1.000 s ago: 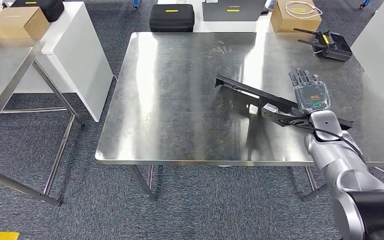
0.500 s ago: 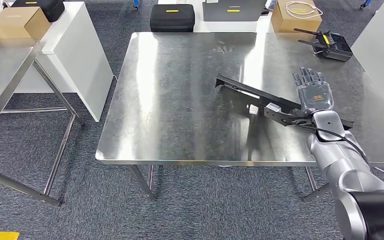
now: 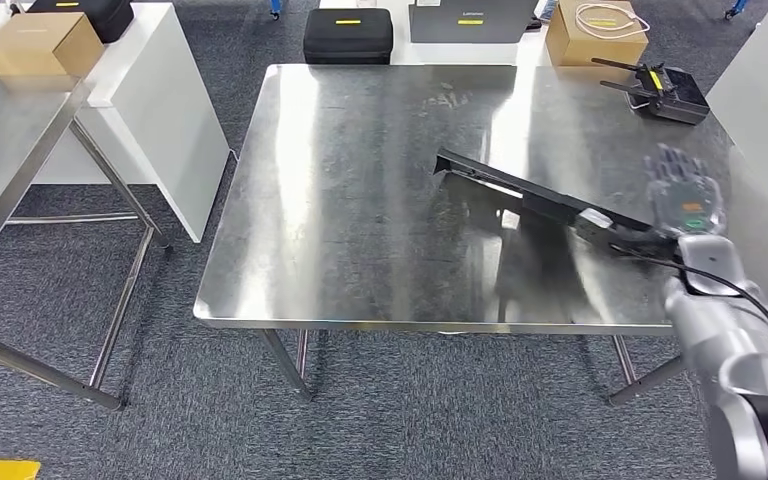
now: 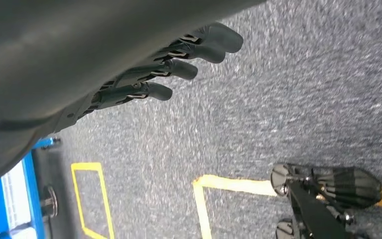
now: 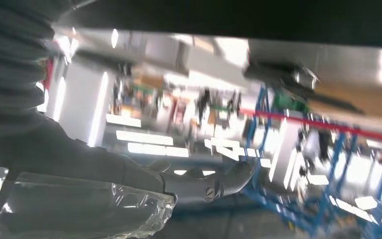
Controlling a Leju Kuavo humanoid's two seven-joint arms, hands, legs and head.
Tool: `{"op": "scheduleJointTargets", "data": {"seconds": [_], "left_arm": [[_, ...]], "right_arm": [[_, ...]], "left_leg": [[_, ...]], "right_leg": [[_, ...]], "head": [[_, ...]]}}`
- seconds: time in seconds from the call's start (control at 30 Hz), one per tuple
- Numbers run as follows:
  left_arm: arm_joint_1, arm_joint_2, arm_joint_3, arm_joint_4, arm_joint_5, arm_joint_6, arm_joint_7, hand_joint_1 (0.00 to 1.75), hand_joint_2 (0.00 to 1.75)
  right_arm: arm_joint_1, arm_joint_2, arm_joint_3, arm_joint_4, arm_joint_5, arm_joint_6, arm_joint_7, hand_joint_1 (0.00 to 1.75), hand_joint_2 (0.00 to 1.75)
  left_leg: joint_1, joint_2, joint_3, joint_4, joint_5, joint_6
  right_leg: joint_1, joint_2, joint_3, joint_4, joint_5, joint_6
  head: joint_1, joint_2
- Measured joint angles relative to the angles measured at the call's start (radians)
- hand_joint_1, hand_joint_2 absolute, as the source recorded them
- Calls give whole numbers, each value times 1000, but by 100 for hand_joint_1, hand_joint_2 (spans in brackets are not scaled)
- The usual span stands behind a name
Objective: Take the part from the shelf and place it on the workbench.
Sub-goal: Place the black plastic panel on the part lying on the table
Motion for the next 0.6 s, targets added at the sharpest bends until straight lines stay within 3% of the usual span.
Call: {"op": "scheduleJointTargets", "data": {"seconds": [0.1, 0.27, 0.43, 0.6], "left_arm": [[4, -5, 1, 0, -11, -27, -5, 0, 0], [11, -11, 0, 1, -25, -76, -16, 0, 0], [11, -18, -1, 2, -28, -107, -20, 0, 0], [11, -27, -1, 2, -10, -129, -33, 0, 0]], "right_arm": [[88, -77, -96, -32, -141, 35, -113, 0, 0], [336, -178, -325, -166, -346, 135, -252, 0, 0], [552, -188, -510, -312, -382, 193, -284, 0, 0], [646, -154, -561, -402, -318, 224, -290, 0, 0]], "left_leg": [[0, -3, -1, 0, 0, 1], [0, -7, -4, 0, -3, 4], [-1, -5, -4, -1, -5, 6], [0, -1, -2, -1, -5, 6]], "right_leg": [[0, -3, 1, -2, 0, 0], [0, -7, 2, -3, -2, 4], [0, -5, 2, -3, -3, 4], [0, -1, 2, -4, -2, 4]], "head": [[0, 0], [0, 0], [0, 0], [0, 0]]}}
